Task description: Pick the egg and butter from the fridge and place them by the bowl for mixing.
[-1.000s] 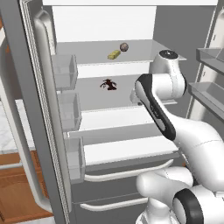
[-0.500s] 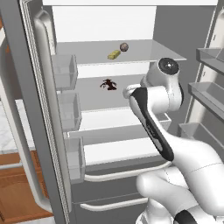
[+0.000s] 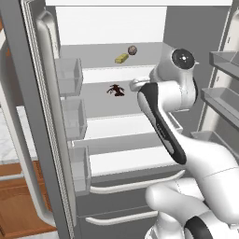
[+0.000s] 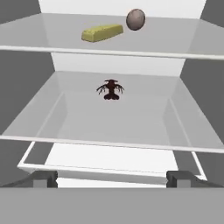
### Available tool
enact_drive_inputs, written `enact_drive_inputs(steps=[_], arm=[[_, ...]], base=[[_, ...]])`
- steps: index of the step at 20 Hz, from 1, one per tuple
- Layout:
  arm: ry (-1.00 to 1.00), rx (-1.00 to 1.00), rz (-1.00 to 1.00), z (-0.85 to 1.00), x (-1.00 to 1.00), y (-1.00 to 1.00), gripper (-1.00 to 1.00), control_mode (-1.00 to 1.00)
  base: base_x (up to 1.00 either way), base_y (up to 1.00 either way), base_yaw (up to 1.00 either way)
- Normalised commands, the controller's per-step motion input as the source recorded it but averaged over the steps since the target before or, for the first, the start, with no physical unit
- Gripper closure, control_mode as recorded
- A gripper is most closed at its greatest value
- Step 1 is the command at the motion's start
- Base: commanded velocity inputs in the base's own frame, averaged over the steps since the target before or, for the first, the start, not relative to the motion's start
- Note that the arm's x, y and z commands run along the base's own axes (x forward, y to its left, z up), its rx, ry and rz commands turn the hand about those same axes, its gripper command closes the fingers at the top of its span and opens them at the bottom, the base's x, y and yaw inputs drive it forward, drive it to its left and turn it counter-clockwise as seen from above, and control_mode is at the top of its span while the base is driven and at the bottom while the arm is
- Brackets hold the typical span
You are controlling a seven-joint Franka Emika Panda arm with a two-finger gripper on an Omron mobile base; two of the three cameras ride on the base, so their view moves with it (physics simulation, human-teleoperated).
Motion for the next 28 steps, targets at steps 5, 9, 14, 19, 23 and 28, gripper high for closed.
enact_drive_inputs(steps=[5,9,14,19,23,28], arm=[[-0.19,0.0,0.0,0.49,0.11,0.01,-1.0,-1.0],[-0.06,0.0,0.02,0.34,0.23,0.0,-1.0,-1.0],[0.0,0.0,0.05,0.2,0.33,0.0,-1.0,-1.0],[0.0,0.0,0.03,0.04,0.38,0.09,-1.0,-1.0],[0.0,0.0,0.0,0.04,0.47,0.08,-1.0,-1.0],[0.01,0.05,0.0,0.1,0.52,0.12,-1.0,-1.0]], base=[[0.0,0.0,0.0],[0.0,0.0,0.0],[0.0,0.0,0.0],[0.0,0.0,0.0],[0.0,0.0,0.0],[0.0,0.0,0.0]])
